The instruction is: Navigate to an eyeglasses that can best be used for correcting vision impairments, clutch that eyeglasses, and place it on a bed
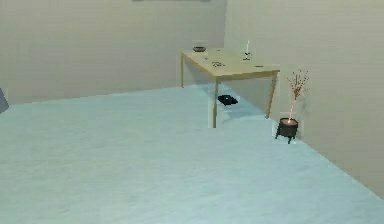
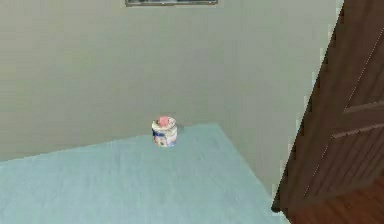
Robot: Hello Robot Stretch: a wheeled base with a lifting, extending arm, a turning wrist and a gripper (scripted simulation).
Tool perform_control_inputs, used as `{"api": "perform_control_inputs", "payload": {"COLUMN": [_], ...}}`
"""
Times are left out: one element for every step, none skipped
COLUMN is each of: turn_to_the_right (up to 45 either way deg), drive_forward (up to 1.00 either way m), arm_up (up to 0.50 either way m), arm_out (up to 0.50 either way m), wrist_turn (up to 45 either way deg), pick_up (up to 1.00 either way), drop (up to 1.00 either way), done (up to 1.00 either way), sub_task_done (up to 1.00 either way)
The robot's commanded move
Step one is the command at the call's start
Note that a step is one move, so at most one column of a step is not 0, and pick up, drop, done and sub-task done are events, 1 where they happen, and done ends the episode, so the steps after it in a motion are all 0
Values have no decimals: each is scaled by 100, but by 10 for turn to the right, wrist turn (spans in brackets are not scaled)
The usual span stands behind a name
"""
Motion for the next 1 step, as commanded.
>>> {"api": "perform_control_inputs", "payload": {"turn_to_the_right": [0], "drive_forward": [100], "arm_up": [0], "arm_out": [0], "wrist_turn": [0], "pick_up": [0], "drop": [0], "done": [0], "sub_task_done": [0]}}
